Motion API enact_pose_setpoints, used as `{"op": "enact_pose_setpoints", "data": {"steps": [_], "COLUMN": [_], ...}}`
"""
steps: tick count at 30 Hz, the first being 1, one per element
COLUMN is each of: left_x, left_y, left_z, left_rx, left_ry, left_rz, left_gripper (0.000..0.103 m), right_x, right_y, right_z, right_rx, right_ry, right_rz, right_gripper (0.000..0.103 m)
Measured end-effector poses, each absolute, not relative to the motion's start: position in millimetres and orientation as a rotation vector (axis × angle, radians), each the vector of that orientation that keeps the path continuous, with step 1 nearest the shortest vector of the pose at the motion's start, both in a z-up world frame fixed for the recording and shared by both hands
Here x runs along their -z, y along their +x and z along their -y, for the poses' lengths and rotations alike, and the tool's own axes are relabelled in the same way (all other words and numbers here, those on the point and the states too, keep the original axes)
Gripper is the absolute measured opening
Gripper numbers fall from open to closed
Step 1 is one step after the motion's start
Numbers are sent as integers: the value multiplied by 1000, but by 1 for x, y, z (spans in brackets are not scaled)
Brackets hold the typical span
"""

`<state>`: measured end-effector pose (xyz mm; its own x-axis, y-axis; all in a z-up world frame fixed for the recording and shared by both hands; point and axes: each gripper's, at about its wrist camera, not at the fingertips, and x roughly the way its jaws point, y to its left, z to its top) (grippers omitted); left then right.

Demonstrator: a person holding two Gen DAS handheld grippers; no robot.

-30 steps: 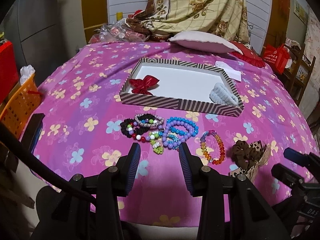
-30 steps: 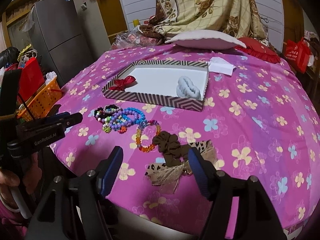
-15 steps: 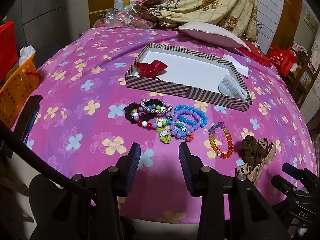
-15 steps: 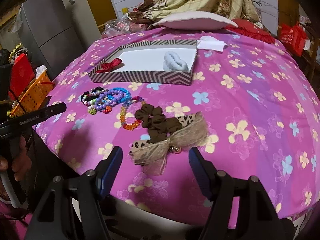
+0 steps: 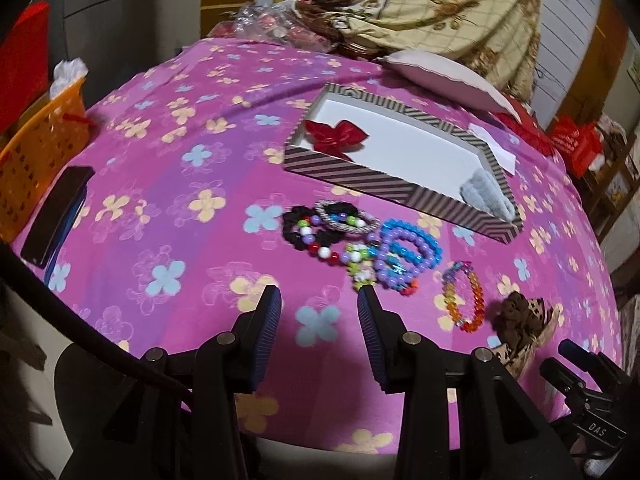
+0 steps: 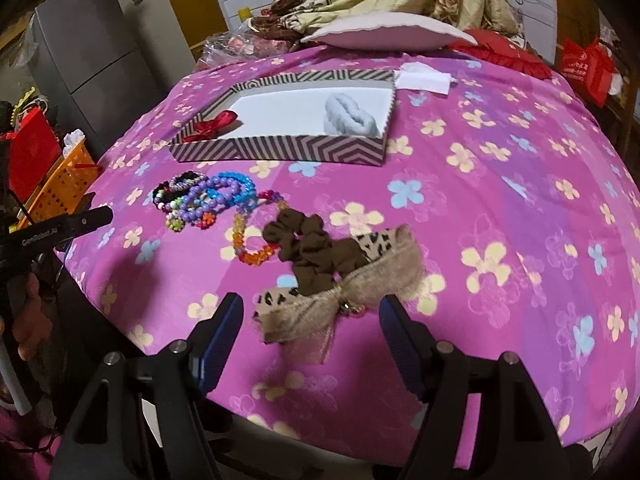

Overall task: Organize jewelry
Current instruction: 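Lower the left tool onto the silver rhinestone bracelet and grasp it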

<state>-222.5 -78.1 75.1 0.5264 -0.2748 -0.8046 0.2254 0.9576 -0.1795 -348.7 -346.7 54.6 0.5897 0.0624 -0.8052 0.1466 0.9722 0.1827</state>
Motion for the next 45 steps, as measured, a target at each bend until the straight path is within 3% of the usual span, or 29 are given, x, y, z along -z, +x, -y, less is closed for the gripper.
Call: {"op": "enact_pose_setpoints", "data": {"steps": [14, 32, 37, 42, 45], "left_x": [-66, -39, -31, -27, -27], "left_y": [-174, -113, -109, -104, -103], "left_z": [62, 107, 112, 113, 111], "left_rx": [298, 309, 315, 321, 327], "left_ry": [-162, -313, -337, -341, -347], "left_rz": [-1064, -1256, -1274, -1256, -1244], "left_gripper": [31, 31, 21, 0, 0], "right_x": [-63, -52, -49, -47, -47], "right_y": [-324, -313, -312, -312, -312], "right_z": [350, 371, 373, 373, 372], "right_rx": [38, 32, 32, 31, 32], "right_ry": [207, 239, 250, 246, 246], "right_rz": [-920, -945, -952, -960, -958], "right_gripper": [77, 78, 78, 78, 78]}}
